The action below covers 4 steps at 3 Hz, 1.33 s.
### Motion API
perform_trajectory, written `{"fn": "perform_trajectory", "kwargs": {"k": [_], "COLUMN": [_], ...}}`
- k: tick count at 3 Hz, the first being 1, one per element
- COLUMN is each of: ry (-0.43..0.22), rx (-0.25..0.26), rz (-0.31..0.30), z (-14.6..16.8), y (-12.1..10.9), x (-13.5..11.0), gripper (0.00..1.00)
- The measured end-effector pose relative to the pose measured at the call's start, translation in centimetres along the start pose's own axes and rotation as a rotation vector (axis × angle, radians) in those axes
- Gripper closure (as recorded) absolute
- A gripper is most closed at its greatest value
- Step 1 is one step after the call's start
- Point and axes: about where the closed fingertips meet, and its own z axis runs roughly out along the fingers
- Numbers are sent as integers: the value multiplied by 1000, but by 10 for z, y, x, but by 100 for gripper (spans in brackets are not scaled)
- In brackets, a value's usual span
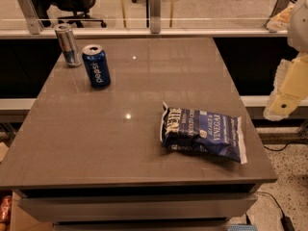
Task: Move blue chip bag near pepsi can
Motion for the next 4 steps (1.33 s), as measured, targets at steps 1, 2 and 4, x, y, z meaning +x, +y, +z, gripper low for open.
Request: {"fn": "perform_trajectory", "kwargs": {"k": [1,2,4], "ry": [0,-11,-1], "rx": [0,-4,-75], "rz": [0,-22,-131], "z": [0,1,29], "y": [0,6,39], "x": [0,-6,-47], "gripper": [0,0,0]}}
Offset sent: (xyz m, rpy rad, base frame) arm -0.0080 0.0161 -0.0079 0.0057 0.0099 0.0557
